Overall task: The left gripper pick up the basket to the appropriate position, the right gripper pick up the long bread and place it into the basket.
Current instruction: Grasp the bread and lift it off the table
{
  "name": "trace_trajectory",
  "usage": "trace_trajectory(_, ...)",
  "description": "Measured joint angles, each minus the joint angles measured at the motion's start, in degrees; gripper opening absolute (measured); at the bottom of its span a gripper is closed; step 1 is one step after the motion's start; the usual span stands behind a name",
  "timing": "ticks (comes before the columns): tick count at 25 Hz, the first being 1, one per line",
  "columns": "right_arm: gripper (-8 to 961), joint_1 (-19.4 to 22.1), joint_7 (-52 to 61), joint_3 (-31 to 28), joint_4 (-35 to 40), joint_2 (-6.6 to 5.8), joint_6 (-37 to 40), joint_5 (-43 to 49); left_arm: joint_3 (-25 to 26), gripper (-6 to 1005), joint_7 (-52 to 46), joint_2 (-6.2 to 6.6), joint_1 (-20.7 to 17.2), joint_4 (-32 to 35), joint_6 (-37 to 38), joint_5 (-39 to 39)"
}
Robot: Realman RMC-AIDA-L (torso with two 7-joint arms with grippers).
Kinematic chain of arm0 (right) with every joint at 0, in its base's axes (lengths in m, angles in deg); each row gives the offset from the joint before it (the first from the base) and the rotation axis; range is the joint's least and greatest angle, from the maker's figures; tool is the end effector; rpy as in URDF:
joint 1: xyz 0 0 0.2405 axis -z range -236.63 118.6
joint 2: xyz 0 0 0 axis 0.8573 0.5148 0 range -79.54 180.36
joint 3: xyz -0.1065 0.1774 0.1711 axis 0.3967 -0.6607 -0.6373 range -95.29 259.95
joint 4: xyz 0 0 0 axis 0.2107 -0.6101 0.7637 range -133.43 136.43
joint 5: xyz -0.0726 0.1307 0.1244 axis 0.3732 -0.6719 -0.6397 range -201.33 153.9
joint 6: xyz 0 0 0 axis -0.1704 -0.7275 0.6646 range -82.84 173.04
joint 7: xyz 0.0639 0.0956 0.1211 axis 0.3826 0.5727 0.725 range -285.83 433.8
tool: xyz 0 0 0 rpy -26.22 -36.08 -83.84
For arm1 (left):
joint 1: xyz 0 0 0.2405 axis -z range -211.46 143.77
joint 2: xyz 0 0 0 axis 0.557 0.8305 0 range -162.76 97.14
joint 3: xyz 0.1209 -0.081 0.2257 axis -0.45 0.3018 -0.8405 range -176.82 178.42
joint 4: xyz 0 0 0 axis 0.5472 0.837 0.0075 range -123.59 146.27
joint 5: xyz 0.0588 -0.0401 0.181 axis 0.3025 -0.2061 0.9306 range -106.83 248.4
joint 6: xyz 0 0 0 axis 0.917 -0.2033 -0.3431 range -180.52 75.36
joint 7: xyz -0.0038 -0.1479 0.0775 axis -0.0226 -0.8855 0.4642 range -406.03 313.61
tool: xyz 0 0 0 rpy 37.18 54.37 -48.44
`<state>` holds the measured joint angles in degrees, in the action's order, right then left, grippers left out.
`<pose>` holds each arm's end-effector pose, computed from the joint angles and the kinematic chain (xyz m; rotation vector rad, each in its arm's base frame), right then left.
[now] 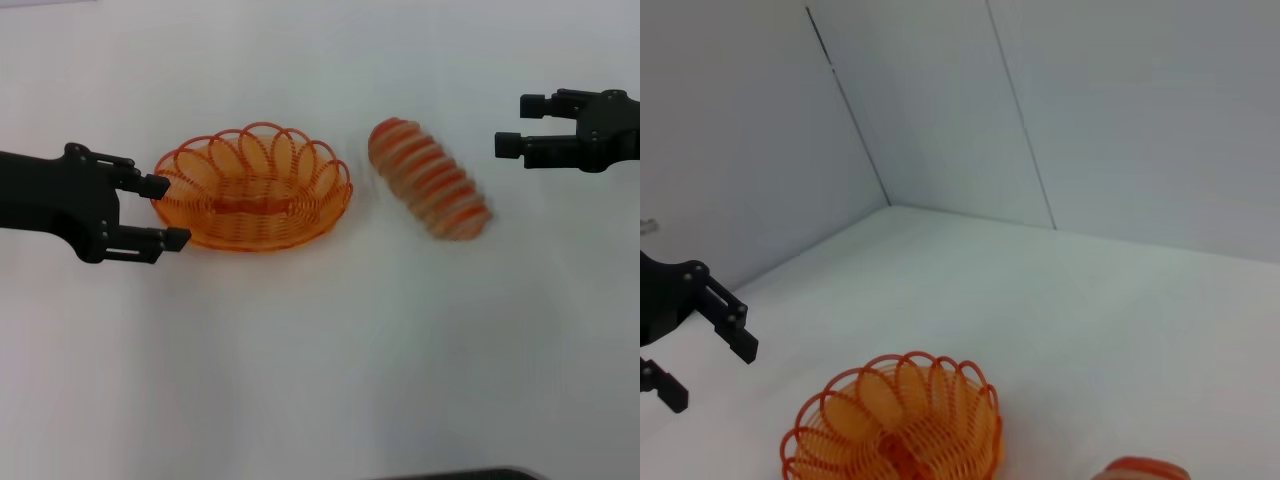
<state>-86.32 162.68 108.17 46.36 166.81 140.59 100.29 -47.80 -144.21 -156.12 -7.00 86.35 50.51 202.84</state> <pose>0.2953 0.3216 0.0303 -2.5741 0.8625 0.6285 -0.2266 0.3078 0.0053 -2.9281 -0.4541 -0.1163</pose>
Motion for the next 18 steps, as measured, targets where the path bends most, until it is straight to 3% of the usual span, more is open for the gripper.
trace_trajectory(12,895,-0.8,1.2,0.8,0.1,-0.46,-0.7,1.6,0.6,738,-0.7,0.11,-0.7,-1.3,-0.8,0.2)
trace_trajectory(16,895,-1.0,3.0,1.4,0.3,-0.74,-1.3,1.7,0.3,733,-0.7,0.2,-0.6,-1.8,-0.9,0.4)
trace_trajectory(18,896,-1.2,5.7,2.6,0.5,-1.43,-2.6,1.8,0.3,731,-0.6,0.21,-0.5,-2.3,-1.4,1.1)
